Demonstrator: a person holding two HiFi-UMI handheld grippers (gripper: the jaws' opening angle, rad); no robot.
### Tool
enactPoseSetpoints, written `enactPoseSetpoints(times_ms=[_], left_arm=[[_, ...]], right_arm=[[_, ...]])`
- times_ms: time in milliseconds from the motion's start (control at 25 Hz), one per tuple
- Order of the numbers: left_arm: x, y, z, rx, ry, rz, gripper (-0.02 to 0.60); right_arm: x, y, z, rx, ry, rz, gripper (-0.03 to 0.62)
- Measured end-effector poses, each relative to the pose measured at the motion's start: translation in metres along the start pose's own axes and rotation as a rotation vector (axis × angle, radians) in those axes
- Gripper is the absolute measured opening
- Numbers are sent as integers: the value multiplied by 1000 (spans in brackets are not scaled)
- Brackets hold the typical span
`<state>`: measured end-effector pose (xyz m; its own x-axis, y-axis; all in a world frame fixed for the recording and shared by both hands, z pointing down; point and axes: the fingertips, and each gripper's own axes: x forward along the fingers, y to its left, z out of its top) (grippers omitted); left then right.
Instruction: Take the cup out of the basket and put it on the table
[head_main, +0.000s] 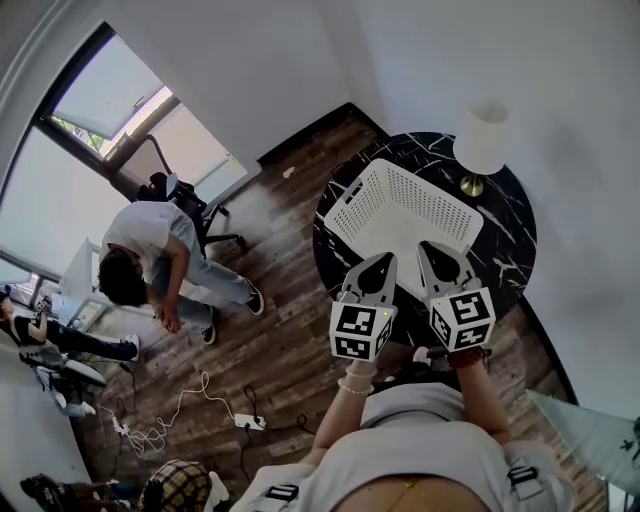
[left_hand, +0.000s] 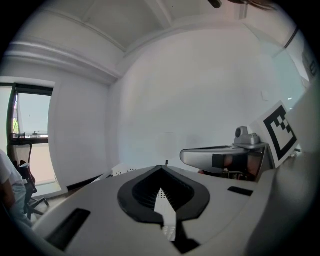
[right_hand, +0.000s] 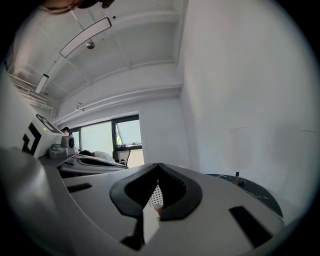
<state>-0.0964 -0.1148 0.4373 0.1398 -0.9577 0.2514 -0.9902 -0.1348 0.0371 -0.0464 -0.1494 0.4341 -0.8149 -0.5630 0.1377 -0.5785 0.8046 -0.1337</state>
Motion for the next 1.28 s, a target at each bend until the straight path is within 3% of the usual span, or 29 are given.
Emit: enactPoseSetpoints(times_ms=[520,1280], left_arm=[[23,-9,0,-11,11,-3,6],[71,10,14,38,38,-160,6]], right_arm=[[8,-14,-2,6,9,33,11],[48,-38,1,28,10,-94,11]])
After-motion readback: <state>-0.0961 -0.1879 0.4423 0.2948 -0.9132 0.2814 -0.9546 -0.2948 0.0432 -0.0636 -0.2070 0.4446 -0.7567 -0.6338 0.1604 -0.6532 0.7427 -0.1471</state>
